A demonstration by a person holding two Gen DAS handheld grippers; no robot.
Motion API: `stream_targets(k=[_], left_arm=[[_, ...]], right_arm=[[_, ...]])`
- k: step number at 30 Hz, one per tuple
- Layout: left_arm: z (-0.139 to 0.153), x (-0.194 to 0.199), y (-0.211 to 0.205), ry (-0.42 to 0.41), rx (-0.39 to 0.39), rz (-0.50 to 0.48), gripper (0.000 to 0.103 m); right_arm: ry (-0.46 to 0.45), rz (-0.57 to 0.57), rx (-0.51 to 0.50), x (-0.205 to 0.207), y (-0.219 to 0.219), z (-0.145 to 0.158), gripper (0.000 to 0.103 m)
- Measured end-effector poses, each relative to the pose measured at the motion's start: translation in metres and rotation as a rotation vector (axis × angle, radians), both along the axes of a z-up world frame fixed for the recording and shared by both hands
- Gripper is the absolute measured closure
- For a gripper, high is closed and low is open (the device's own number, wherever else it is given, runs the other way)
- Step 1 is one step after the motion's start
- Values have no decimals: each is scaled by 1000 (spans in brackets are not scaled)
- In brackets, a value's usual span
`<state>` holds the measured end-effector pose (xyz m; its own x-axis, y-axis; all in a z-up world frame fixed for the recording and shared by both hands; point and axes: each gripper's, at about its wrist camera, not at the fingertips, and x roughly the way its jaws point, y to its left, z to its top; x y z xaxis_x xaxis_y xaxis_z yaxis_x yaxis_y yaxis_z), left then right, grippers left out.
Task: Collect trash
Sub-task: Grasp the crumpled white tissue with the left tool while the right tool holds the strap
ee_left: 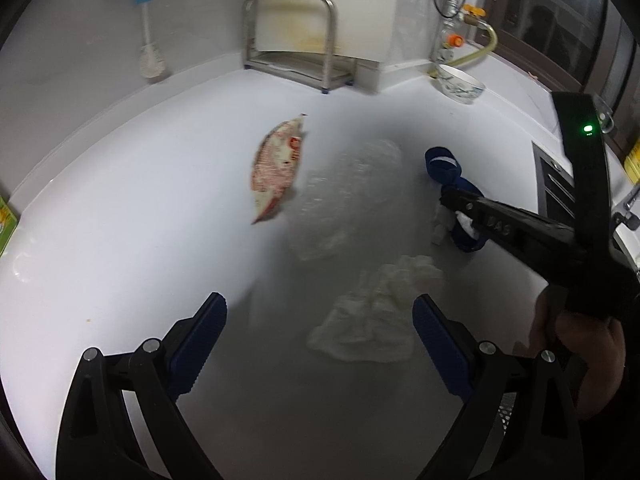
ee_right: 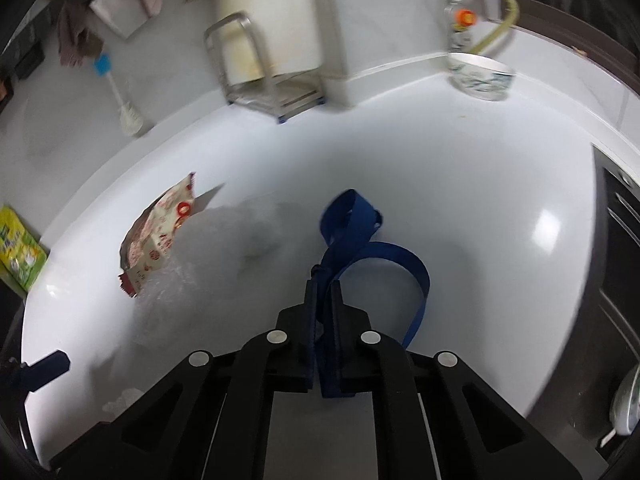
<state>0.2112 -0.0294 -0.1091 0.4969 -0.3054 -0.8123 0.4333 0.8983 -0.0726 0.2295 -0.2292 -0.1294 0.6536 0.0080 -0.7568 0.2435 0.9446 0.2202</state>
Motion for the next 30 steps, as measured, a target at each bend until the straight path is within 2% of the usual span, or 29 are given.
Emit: stream_targets(k=[7,12,14,15,17,19,22,25,30], left_arm=[[-14,1,-26,20,25,-26,11],[-25,3,-38,43,49,-18,13],[-29,5,-40,51,55,-12,25],[-31,5,-41,58,62,-11,34],[-30,5,-42,48,75,-9,42],[-29,5,-40,51,65,-9,61],[-27,6,-38,66,58,-8,80],[-22,3,-33,59,55,-7,84],[-2,-9,-24,22,51,-8,85]], right_arm=[[5,-88,19,-29,-32,-1,102],[-6,-106,35,-43,-37,-2,102],[-7,-104,40,-46,-36,-3,102],[-8,-102,43,-47,-36,-3,102],[-11,-99,49,-49,-35,-1,102],[-15,-92,54,-51,-34,1,102],[-22,-80,57,-55,-31,5,102],[-37,-65,58,-63,-27,14,102],[-55,-18,61,-82,-15,33,102]])
